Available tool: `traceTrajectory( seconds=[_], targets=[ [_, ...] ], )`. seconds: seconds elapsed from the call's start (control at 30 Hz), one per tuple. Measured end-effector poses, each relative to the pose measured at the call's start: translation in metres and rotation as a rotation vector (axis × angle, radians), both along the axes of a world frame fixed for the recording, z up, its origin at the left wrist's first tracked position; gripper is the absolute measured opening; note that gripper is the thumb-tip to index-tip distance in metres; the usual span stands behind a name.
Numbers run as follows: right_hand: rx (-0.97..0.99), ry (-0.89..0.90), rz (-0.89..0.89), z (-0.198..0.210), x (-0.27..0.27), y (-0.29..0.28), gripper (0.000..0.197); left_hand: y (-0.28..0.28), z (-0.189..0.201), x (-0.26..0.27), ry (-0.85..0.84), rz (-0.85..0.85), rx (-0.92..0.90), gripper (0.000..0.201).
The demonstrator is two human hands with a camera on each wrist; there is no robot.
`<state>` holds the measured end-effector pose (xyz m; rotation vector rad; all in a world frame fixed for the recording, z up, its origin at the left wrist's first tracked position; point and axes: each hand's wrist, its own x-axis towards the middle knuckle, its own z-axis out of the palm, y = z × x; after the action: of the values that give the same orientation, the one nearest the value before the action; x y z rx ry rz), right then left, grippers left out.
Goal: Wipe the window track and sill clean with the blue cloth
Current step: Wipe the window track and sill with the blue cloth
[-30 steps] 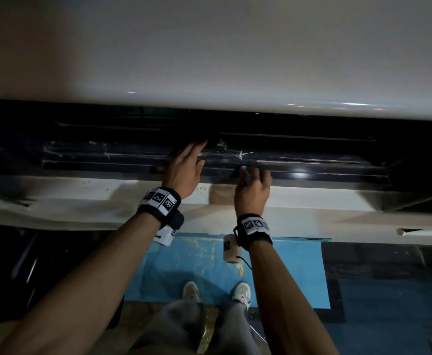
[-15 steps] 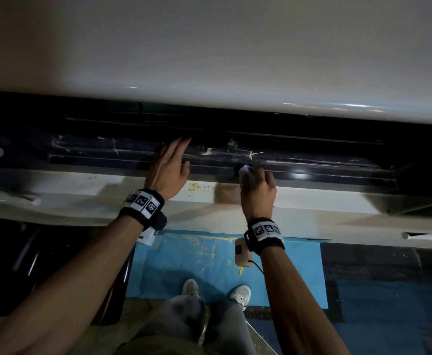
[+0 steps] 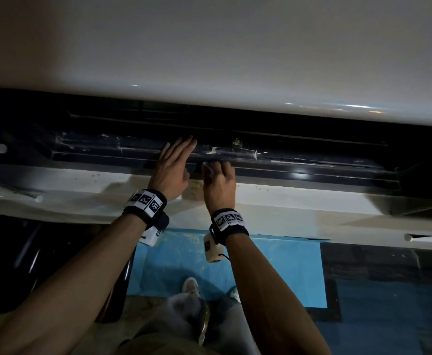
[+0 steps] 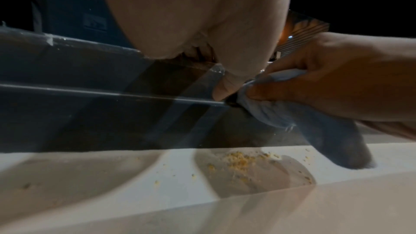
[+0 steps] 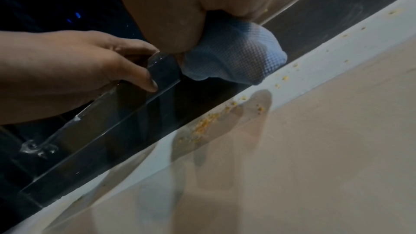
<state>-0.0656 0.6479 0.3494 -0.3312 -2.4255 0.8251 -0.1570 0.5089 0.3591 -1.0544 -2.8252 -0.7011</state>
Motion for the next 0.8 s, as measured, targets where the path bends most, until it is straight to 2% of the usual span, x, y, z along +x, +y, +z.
traceTrajectory(
  seconds=[0.07,0.13,0.23,0.37,0.47,0.53,0.67,0.73,0.8],
  targets=[
    [-0.002,-0.01,0.1,0.002,-0.002,-0.003,0.018,-0.001,0.002,0.0,-0.008,-0.002,-0.013,0.089],
    [-0.088,-0.12,0.168,0.002,-0.004,-0.001,0.003,-0.001,0.005,0.001,-0.029,-0.004,-0.021,0.086],
    [-0.181,-0.157,0.192,0.008,0.008,0.014,0.011,-0.001,0.011,0.008,-0.1,0.007,0.024,0.075],
    [-0.436,-0.142,0.002,0.023,0.055,0.042,0.021,0.006,0.03,0.042,-0.198,0.097,0.203,0.045],
    [-0.644,-0.154,-0.09,0.028,0.09,0.067,0.021,0.021,0.043,0.083,-0.304,0.069,0.296,0.029],
    [-0.781,-0.154,-0.14,0.038,0.111,0.081,0.016,0.038,0.047,0.11,-0.447,-0.004,0.305,0.031],
    [-0.885,-0.118,-0.106,0.058,0.158,0.111,0.014,0.086,0.052,0.156,-0.718,-0.1,0.352,0.042],
    [-0.898,-0.125,-0.093,0.062,0.179,0.129,0.011,0.112,0.048,0.173,-0.732,-0.105,0.381,0.043],
    [-0.83,-0.15,-0.111,0.061,0.199,0.152,0.004,0.136,0.041,0.187,-0.723,-0.081,0.388,0.041]
  ],
)
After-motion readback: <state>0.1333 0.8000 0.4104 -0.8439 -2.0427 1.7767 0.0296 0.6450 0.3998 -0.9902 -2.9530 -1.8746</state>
